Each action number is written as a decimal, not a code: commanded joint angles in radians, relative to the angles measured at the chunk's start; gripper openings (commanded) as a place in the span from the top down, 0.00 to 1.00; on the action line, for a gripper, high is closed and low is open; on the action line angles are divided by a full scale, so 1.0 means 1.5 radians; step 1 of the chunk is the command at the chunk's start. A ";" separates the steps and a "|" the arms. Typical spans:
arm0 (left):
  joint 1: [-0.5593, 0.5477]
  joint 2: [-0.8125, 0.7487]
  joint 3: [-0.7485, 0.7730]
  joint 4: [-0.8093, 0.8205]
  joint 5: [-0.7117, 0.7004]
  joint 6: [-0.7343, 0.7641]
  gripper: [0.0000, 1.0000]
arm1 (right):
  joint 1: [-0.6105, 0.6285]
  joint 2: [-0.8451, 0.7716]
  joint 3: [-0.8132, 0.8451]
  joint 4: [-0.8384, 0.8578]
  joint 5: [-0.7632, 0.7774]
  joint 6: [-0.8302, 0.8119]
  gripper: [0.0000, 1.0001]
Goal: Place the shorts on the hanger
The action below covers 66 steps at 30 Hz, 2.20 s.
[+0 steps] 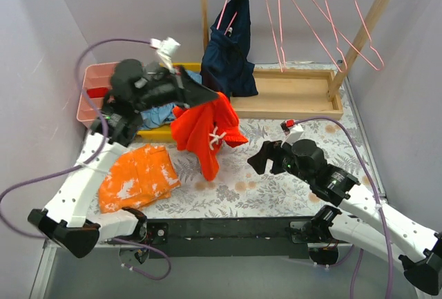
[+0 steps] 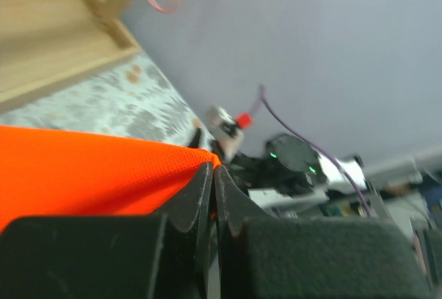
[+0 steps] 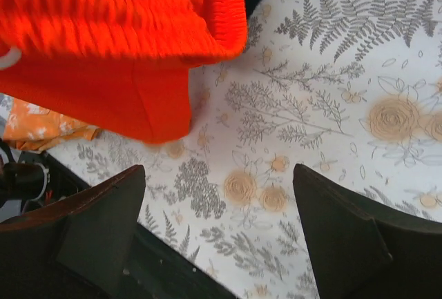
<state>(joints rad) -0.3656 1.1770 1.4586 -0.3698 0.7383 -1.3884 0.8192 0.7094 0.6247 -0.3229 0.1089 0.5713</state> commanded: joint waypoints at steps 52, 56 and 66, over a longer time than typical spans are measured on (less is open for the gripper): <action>-0.573 0.218 -0.320 0.199 -0.660 -0.158 0.55 | -0.024 0.195 0.398 -0.387 0.400 0.030 0.99; -0.586 0.275 -0.329 0.276 -0.720 -0.200 0.54 | -0.030 0.200 0.412 -0.390 0.390 0.023 0.99; -0.601 0.342 -0.344 0.459 -0.677 -0.182 0.55 | -0.040 0.202 0.414 -0.396 0.378 0.026 0.99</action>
<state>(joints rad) -1.2499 1.6871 0.9524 0.1829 -0.2615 -1.6497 0.7692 1.0206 1.1999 -0.9268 0.6647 0.6048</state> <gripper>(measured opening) 0.448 0.096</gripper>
